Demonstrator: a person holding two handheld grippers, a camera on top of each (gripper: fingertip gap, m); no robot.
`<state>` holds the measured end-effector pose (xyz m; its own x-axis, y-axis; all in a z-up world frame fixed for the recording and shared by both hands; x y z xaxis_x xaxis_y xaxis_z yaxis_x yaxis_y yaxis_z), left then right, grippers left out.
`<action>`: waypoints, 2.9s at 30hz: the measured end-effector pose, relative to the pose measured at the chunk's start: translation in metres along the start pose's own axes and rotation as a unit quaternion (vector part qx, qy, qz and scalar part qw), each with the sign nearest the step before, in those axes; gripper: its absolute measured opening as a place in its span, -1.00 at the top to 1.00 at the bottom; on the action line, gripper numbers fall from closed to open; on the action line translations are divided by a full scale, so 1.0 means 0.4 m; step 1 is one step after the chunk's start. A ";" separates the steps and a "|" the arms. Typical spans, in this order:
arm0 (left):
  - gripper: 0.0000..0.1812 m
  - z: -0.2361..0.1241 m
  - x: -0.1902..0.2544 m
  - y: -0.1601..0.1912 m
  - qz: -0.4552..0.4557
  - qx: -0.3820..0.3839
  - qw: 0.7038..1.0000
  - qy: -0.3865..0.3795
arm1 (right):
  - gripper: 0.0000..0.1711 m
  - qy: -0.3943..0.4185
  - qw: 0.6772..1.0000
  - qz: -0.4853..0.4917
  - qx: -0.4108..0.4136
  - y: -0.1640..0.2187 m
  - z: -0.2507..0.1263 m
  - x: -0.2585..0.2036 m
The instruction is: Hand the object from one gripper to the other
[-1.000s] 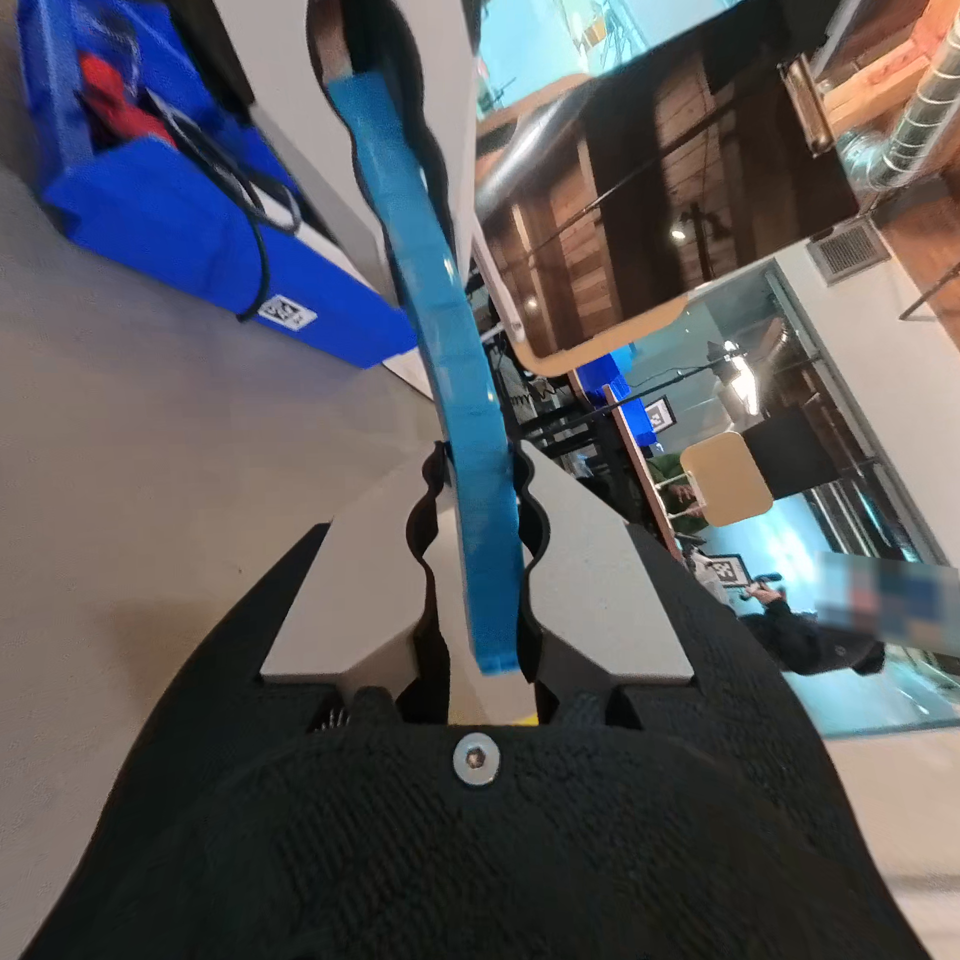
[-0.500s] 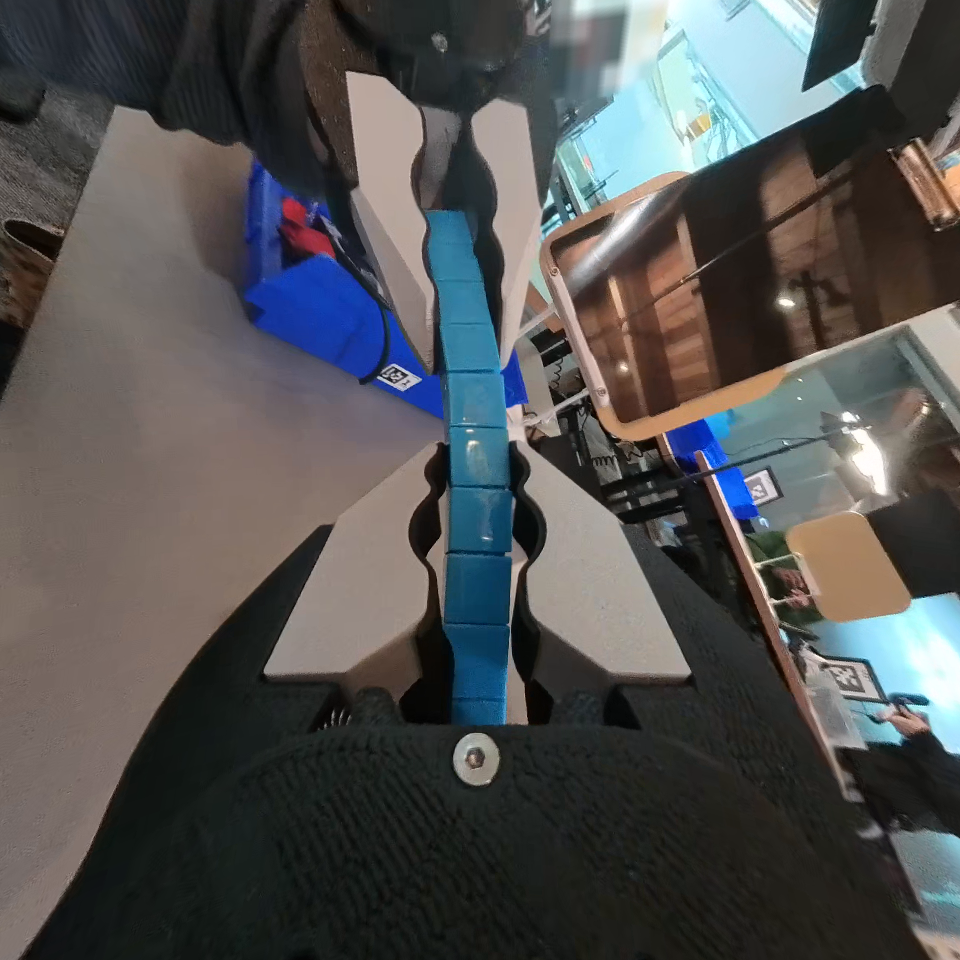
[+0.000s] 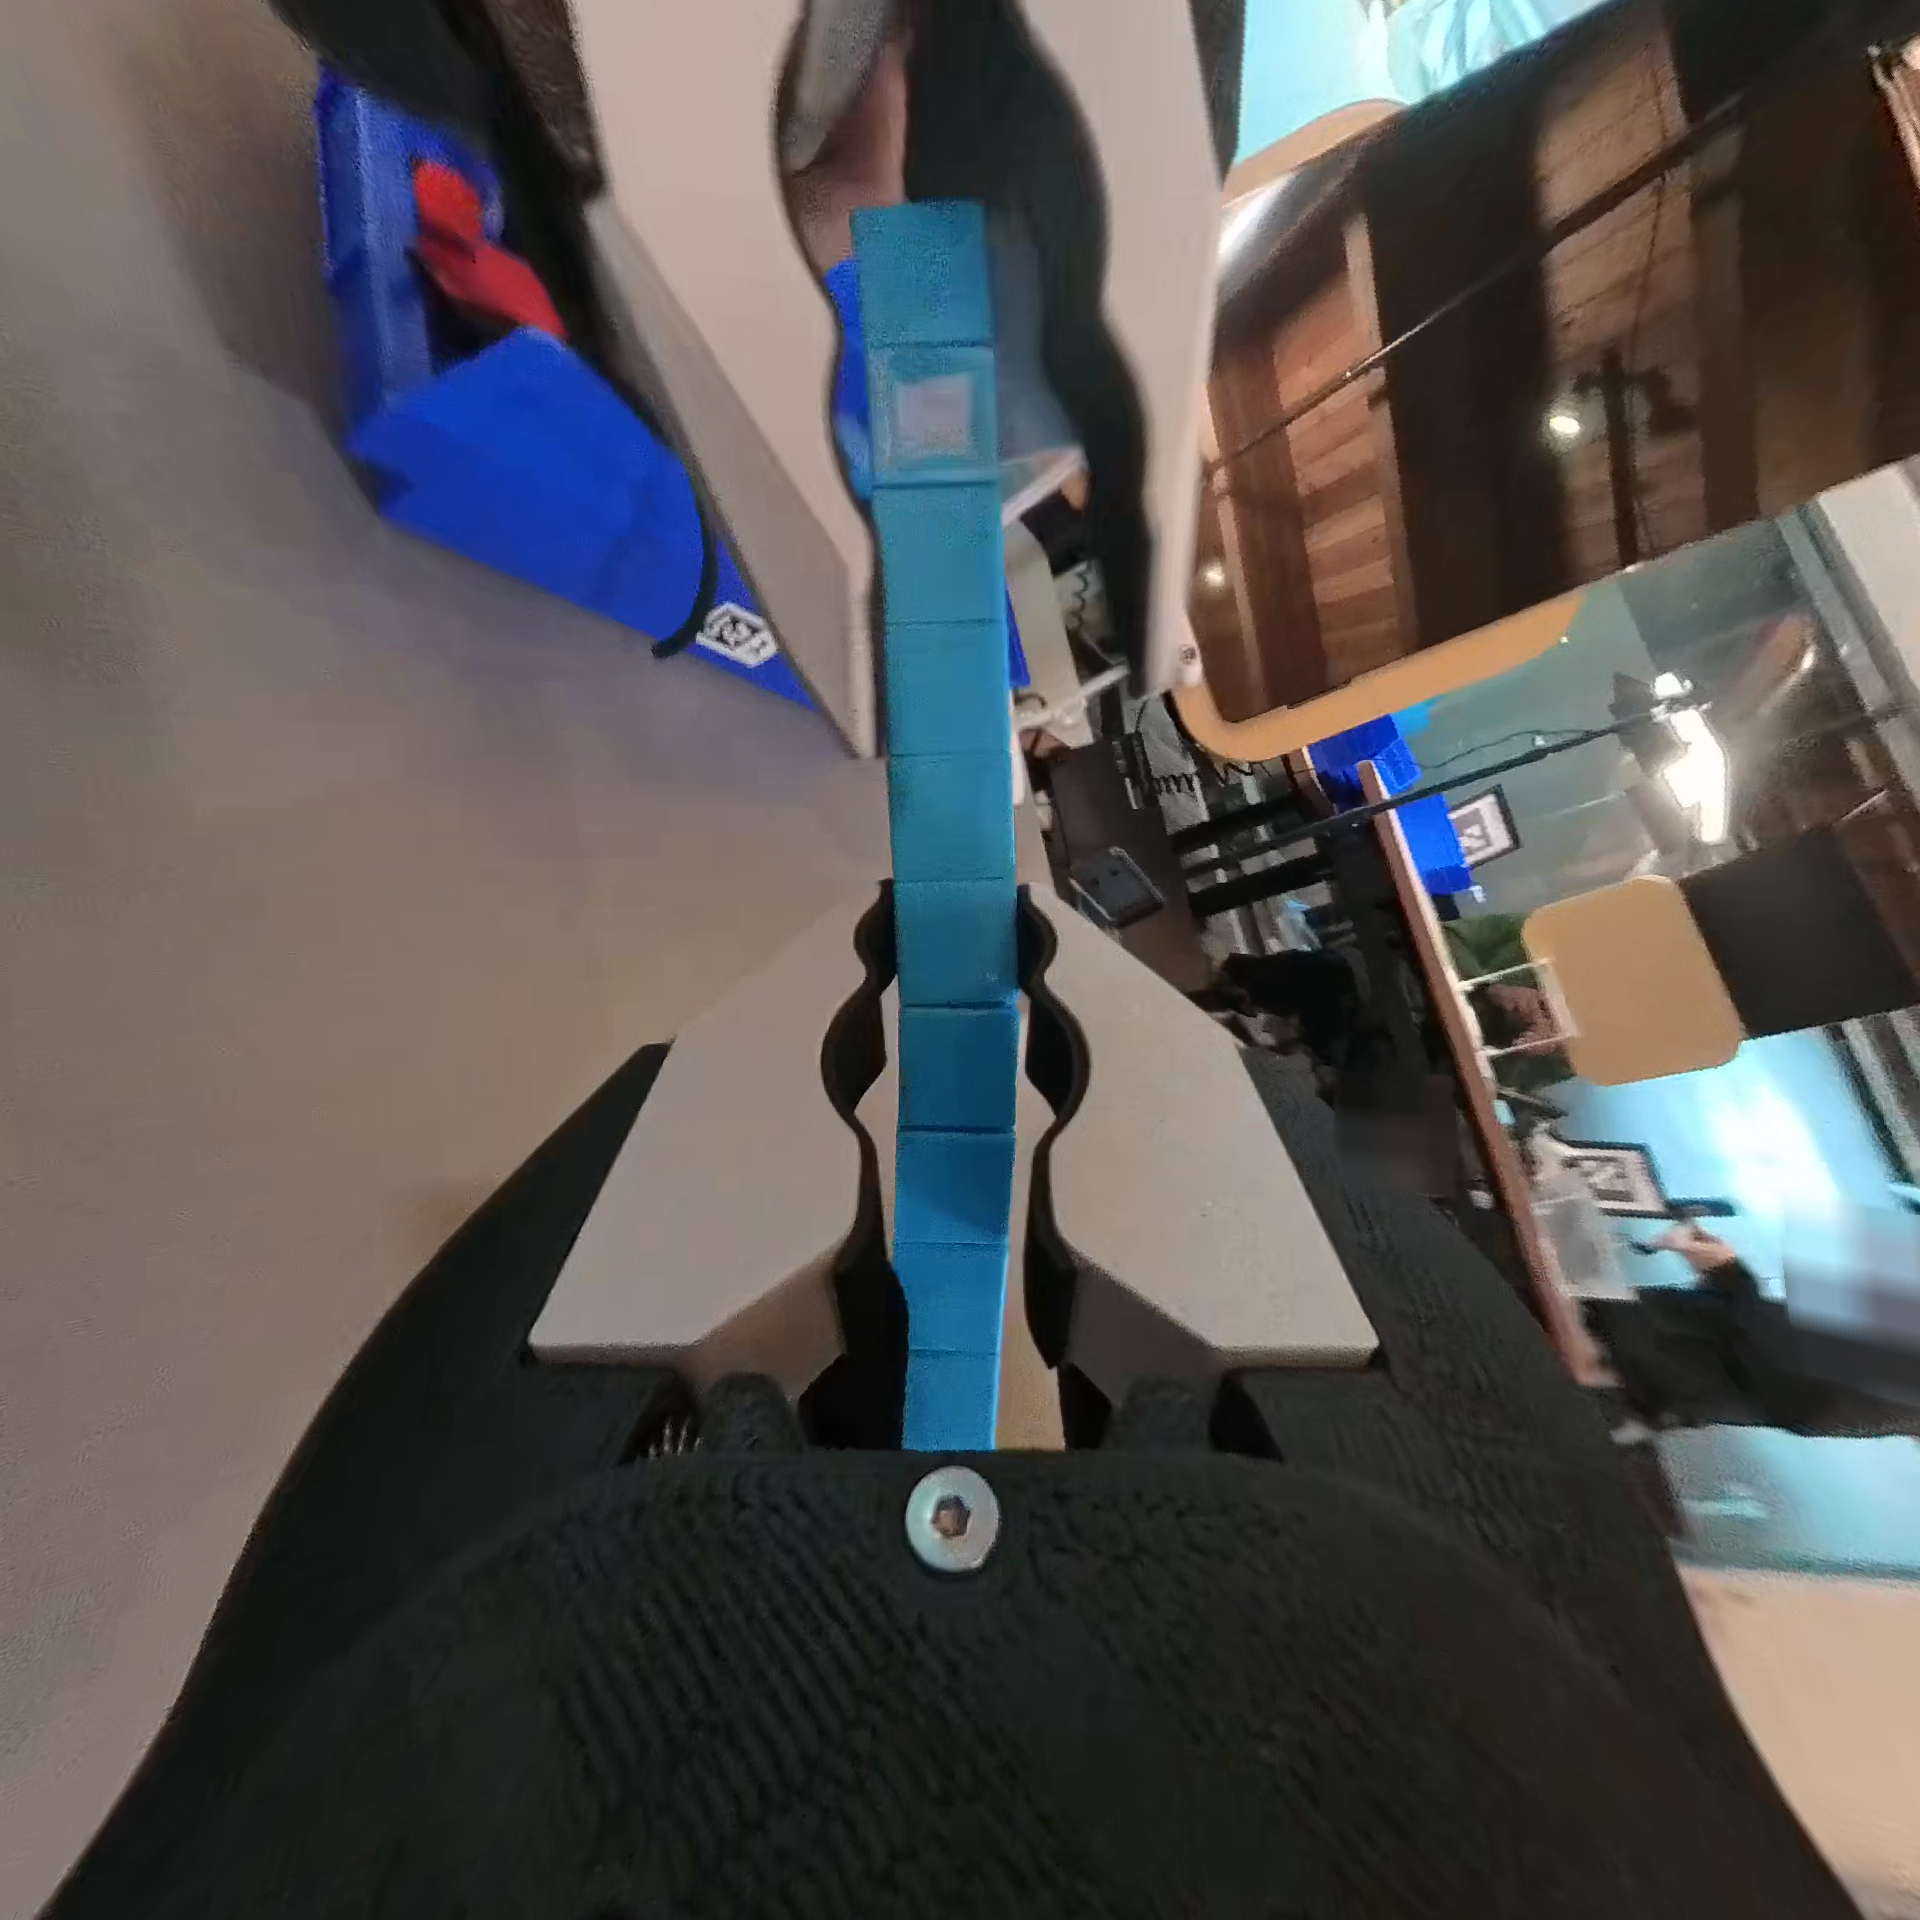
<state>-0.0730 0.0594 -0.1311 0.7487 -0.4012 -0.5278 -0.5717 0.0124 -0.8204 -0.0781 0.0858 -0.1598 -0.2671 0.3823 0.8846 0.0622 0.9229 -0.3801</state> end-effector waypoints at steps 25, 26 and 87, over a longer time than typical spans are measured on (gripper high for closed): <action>0.52 0.106 0.066 -0.040 -0.386 0.130 0.897 0.173 | 0.77 -0.066 0.773 0.520 0.357 -0.087 -0.073 0.144; 0.52 0.105 0.067 -0.040 -0.382 0.126 0.899 0.173 | 0.77 -0.066 0.778 0.514 0.354 -0.089 -0.073 0.142; 0.11 0.015 -0.158 0.156 0.036 -0.166 0.959 -0.226 | 0.76 0.048 0.979 0.195 0.033 -0.002 -0.102 0.130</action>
<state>-0.1538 0.0908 -0.1503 0.7297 0.0292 -0.6832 -0.6462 -0.2971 -0.7029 -0.0529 0.1069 -0.1026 -0.1435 0.7105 0.6889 0.0779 0.7020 -0.7079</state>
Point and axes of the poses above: each gripper's, where its closed fingertips meet, z out along the fingers, y out of its underside, x = y × z across the jaws, the point moved 1 cm from there along -z, back along the fingers, and after that the axes turned 10 degrees about -z, right-handed, at the moved point
